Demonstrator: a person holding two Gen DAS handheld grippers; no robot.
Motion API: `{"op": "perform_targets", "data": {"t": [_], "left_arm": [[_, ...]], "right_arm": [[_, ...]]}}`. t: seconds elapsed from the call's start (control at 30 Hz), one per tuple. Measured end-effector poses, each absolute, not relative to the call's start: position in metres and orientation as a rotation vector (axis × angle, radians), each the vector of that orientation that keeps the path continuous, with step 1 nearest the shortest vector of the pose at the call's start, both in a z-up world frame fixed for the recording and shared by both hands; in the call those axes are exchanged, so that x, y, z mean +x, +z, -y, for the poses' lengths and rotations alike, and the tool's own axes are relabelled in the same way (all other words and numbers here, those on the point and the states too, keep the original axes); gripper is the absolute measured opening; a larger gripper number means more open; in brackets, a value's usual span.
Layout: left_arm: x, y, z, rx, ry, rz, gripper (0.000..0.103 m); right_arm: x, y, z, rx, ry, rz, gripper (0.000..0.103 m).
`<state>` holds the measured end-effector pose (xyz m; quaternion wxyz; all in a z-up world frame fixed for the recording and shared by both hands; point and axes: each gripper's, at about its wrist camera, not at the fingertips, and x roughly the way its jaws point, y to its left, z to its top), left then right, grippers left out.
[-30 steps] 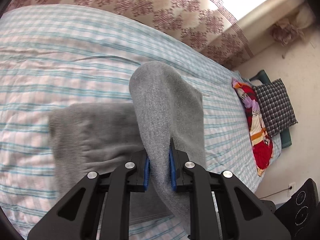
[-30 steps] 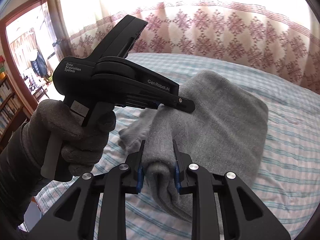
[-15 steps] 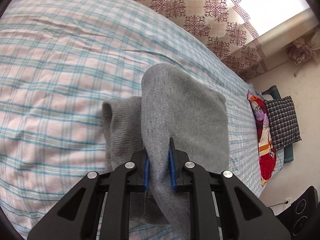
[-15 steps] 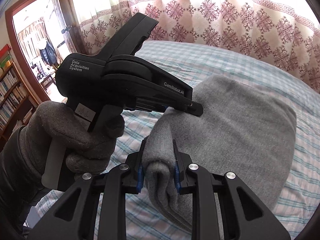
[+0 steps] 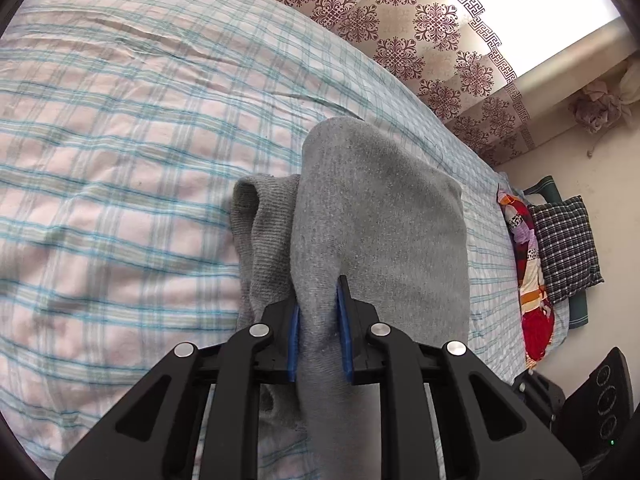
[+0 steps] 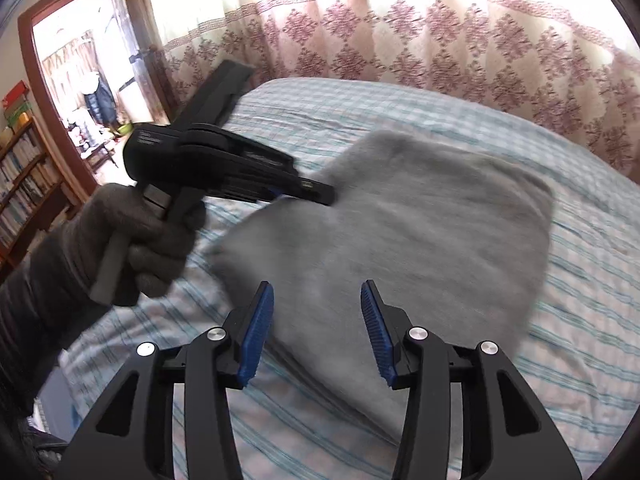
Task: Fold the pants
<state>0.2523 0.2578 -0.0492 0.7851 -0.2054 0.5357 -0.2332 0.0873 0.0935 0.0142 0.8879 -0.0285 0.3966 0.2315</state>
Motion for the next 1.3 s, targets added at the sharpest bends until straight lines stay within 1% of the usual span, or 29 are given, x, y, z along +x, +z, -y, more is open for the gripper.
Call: {"op": "perform_targets", "data": {"t": [0.1,0.17,0.2,0.3,0.4,0.47,0.53,0.7,0.9,1.17,1.3], "left_arm": [[0.246,-0.047,-0.263,-0.401,-0.465,-1.144,0.016],[0.244,-0.044,-0.261,-0.356,-0.433,-1.141,0.022],[0.241,-0.041,-0.259,-0.32,-0.411,-1.136,0.023],[0.234,-0.026,-0.25,-0.232,-0.362,-1.102,0.024],[0.225,-0.01,-0.242,-0.175,-0.333,-1.068,0.024],[0.217,0.001,-0.236,-0.159,-0.34,-1.044,0.033],[0.21,0.007,-0.229,-0.142,-0.347,-1.03,0.036],[0.195,0.005,-0.208,-0.127,-0.386,-1.041,0.037],[0.19,-0.018,-0.2,-0.109,-0.37,-1.065,0.037],[0.19,-0.03,-0.207,-0.144,-0.374,-1.07,0.037],[0.188,-0.035,-0.21,-0.161,-0.382,-1.057,0.037]], "right_arm": [[0.08,0.008,-0.068,-0.056,0.405,-0.828,0.046],[0.082,-0.005,-0.06,-0.063,0.362,-0.861,0.046],[0.084,-0.011,-0.058,-0.059,0.352,-0.876,0.046],[0.093,-0.036,-0.058,-0.025,0.342,-0.952,0.048],[0.093,-0.047,-0.06,-0.023,0.334,-0.958,0.048],[0.094,-0.044,-0.057,-0.014,0.35,-0.962,0.048],[0.096,-0.039,-0.048,0.029,0.375,-0.973,0.047],[0.12,-0.013,-0.007,0.157,0.32,-0.93,0.047],[0.187,0.005,0.029,0.183,0.194,-0.87,0.047],[0.278,-0.014,0.043,0.29,0.198,-0.941,0.047],[0.3,-0.032,0.042,0.286,0.194,-0.984,0.048]]}}
